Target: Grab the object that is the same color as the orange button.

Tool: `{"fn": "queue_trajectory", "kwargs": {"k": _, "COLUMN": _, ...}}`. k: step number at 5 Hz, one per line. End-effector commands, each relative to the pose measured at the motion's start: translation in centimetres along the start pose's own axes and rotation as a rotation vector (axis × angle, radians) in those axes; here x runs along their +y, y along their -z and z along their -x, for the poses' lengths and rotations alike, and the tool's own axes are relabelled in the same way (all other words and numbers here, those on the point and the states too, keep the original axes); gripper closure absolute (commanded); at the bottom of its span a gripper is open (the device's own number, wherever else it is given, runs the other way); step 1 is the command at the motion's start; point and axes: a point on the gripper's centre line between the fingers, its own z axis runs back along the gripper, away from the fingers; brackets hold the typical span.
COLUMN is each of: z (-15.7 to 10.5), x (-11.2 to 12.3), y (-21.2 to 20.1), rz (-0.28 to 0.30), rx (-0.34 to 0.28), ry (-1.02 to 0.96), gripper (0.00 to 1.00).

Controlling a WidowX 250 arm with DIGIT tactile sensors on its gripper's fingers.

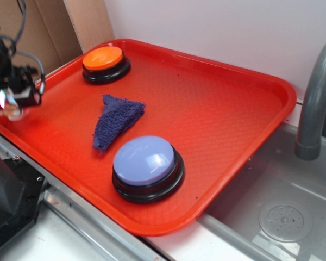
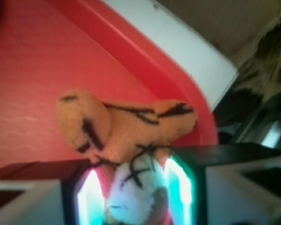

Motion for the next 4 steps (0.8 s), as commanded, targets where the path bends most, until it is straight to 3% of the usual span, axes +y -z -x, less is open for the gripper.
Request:
{"fn": "queue_trajectory", "kwargs": {"k": 1, "z": -0.8, "x": -5.0, "y": -7.9, "rz": 0.137, "rx": 0.039, "ry": 0.269, "gripper": 1.00}}
{"fn": "queue_trajectory", "kwargs": {"k": 2, "z": 0.6, "x": -9.0, "y": -11.0, "rz": 0.254, "rx": 0.073, "ry": 0.419, "gripper": 1.00}}
{"fn": "queue_trajectory", "kwargs": {"k": 3, "z": 1.9, "x": -11.4, "y": -12.1, "rz": 0.295, "rx": 0.061, "ry": 0.523, "gripper": 1.00}}
{"fn": "queue_trajectory", "kwargs": {"k": 4, "z": 1.4, "x": -11.4, "y": -10.3, "rz": 0.251, "rx": 0.101, "ry": 0.520, "gripper": 1.00}}
